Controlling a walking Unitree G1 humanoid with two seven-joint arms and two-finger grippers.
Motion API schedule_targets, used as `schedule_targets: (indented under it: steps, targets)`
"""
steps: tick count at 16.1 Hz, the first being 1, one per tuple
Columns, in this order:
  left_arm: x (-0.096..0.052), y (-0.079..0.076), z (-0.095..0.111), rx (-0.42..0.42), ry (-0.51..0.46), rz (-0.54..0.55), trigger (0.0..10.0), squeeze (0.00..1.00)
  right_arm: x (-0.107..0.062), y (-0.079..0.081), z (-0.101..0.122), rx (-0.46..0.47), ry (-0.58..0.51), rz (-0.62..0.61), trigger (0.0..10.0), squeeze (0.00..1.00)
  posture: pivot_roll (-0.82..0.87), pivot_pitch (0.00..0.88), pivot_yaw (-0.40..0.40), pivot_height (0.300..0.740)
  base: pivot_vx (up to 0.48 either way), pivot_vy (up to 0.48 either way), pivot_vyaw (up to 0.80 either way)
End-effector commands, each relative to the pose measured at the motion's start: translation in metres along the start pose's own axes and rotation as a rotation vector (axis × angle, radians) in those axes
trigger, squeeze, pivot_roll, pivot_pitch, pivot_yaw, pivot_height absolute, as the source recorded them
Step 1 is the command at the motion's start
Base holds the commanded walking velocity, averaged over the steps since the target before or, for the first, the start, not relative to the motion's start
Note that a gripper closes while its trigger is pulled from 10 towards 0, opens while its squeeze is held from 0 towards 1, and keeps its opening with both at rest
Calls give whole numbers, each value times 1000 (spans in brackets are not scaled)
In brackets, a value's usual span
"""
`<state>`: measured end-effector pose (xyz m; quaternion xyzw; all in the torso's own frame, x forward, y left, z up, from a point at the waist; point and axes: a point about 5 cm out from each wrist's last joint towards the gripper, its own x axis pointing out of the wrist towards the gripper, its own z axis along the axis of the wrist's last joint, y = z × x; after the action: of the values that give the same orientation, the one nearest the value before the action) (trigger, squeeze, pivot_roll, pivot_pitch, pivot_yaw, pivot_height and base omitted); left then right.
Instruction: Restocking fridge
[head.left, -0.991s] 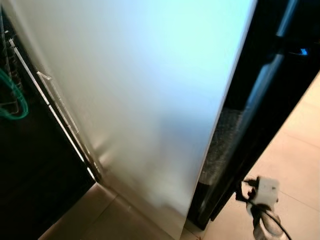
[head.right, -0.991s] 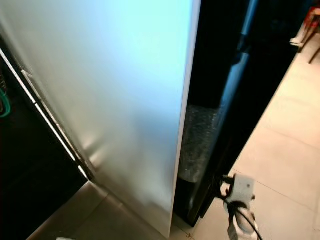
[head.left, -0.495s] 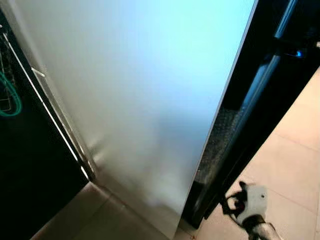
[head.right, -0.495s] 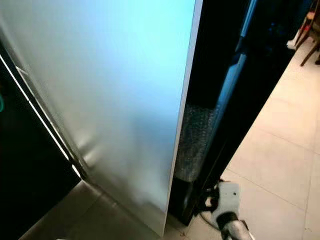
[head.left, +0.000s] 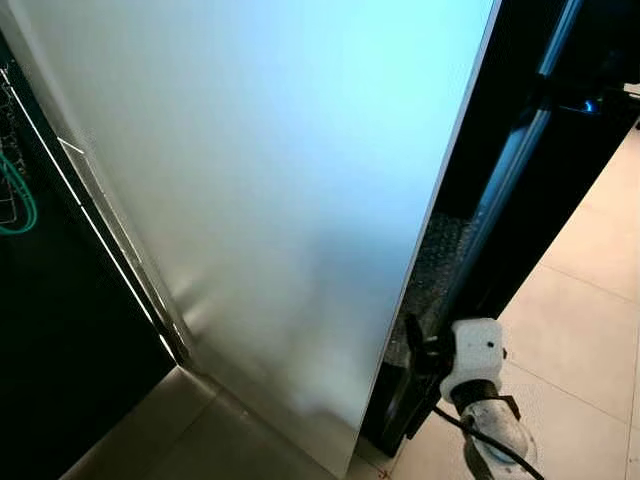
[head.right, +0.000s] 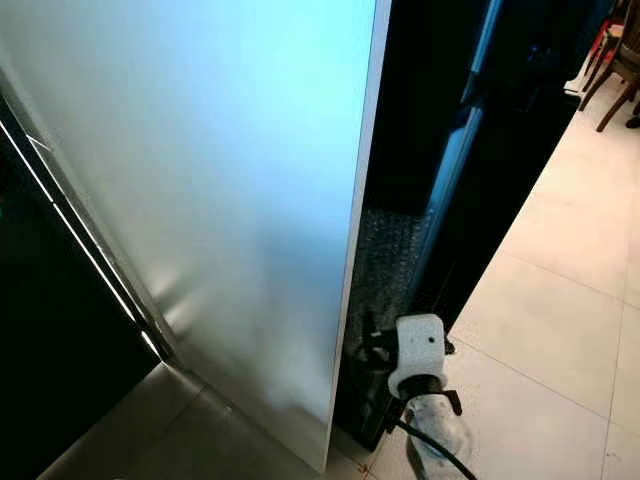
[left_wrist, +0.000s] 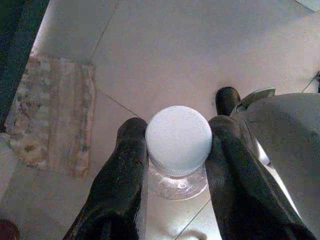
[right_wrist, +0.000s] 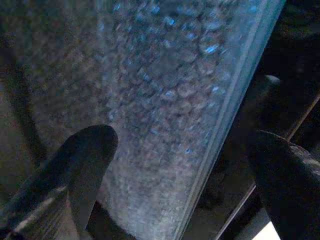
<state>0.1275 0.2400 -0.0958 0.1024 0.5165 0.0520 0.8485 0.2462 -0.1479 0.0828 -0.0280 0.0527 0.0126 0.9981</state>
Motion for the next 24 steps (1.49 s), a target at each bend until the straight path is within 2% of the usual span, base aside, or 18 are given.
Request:
schedule_targets:
  steps: [1,4,6,7,8,10,12,15,22,24]
  targets:
    - [-1,0,-8,36,29,-7,10000,0,-3,-6,4,-6,2,-83,10000,1000,-11,0,-21,740,0,0,0]
    - [-2,0,-10,49,37,-10,10000,0,-9,-22,9,-9,-22,-276,10000,1000,-12,0,-17,740,0,0,0]
    - [-2,0,-11,53,39,-9,10000,0,-12,-24,11,1,-18,-314,10000,1000,-13,0,-18,740,0,0,0]
    - [-2,1,-11,53,37,-6,10000,0,-10,-23,13,-21,-21,-311,10000,1000,-8,0,-23,740,0,0,0]
    - [-2,1,-11,50,36,-3,10000,0,-9,-23,12,-15,-15,-304,10000,0,-8,0,-23,740,0,0,0]
    - [-2,1,-10,47,34,-3,10000,0,-1,-21,15,-25,-27,-272,10000,0,-12,0,-21,740,0,0,0]
    - [-2,2,-9,44,32,-5,10000,0,9,-26,23,-23,-58,-301,10000,0,-10,0,-13,740,0,0,0]
    - [-2,3,-9,46,33,-5,10000,0,16,-29,26,-20,-72,-326,10000,0,-4,0,-7,740,0,0,0]
    - [-1,3,-8,52,35,-3,10000,0,17,-40,27,-33,-91,-395,10000,0,-5,0,-2,740,0,0,0]
    - [-1,3,-9,57,34,-7,10000,0,12,-54,32,-53,-114,-475,10000,0,-12,0,-1,740,0,0,0]
